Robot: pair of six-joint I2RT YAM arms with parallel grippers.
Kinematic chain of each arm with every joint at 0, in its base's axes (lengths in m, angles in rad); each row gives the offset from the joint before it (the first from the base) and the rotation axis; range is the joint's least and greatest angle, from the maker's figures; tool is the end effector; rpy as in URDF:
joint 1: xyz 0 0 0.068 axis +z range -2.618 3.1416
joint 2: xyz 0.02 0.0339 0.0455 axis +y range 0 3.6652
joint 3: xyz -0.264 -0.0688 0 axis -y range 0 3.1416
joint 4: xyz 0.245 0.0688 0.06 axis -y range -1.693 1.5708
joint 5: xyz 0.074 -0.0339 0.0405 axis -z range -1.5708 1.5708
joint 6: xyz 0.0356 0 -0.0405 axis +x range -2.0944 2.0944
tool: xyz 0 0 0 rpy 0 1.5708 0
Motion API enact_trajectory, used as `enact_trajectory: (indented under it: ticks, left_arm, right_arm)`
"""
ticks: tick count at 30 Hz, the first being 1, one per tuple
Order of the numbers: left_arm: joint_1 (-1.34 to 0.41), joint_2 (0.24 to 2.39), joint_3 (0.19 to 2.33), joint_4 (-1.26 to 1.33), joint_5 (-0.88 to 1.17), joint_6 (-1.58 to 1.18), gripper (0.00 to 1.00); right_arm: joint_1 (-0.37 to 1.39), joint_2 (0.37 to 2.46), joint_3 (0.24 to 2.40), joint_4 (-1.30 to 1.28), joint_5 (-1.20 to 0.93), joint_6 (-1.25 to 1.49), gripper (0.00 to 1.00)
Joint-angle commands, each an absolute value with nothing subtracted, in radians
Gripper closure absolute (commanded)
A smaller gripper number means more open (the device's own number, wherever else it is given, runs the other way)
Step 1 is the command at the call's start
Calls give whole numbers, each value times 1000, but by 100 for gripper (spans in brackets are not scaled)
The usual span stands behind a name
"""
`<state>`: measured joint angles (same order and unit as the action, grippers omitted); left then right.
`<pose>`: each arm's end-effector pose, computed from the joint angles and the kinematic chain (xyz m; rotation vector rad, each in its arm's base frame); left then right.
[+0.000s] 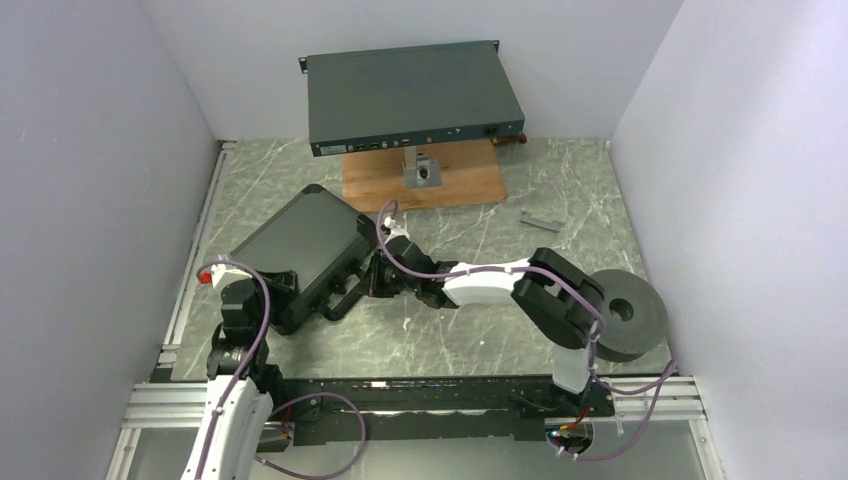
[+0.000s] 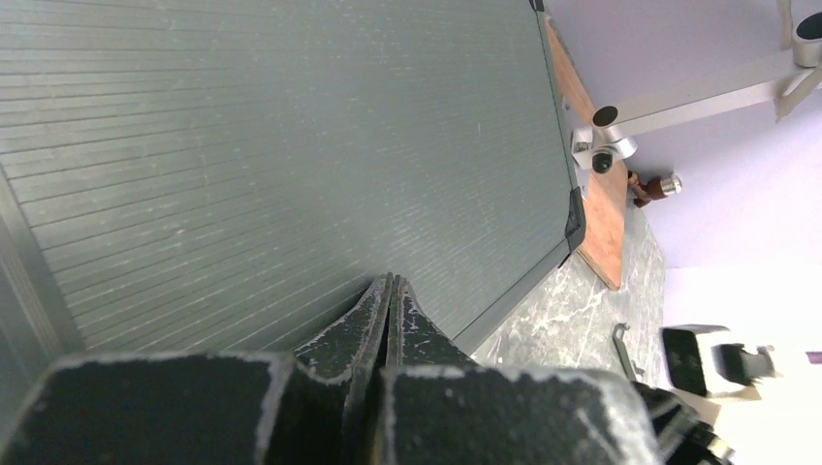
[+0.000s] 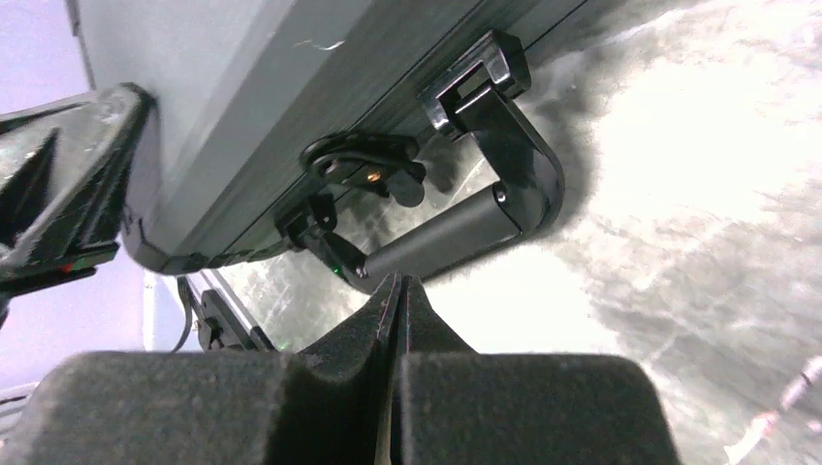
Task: Pack up texas hold em set
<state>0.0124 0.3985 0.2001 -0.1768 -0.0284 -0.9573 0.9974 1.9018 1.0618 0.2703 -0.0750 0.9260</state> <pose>0.1306 0.0026 0.1863 -0.9460 1.7545 -0.5924 0.2181 0.3427 0.1617 -0.1343 2.3869 1.1237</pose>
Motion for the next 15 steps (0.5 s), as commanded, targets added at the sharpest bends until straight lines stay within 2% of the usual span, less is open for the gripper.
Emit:
enact_trajectory:
  ticks: [1, 5, 10, 15]
  left_arm:
    - [11, 363, 144, -510, -47, -940, 92]
    - [9, 274, 172, -549, -56, -934, 71]
    - [9, 164, 176, -545, -33, -929, 57]
    - [9, 143, 223, -539, -9, -914, 45]
  right_arm:
    - [997, 1784, 1009, 277, -3, 840, 100]
    - [997, 1738, 973, 277, 35, 816, 100]
    - [997, 1697, 929, 299, 78, 785, 100]
    - [997, 1636, 891, 314, 116, 752, 100]
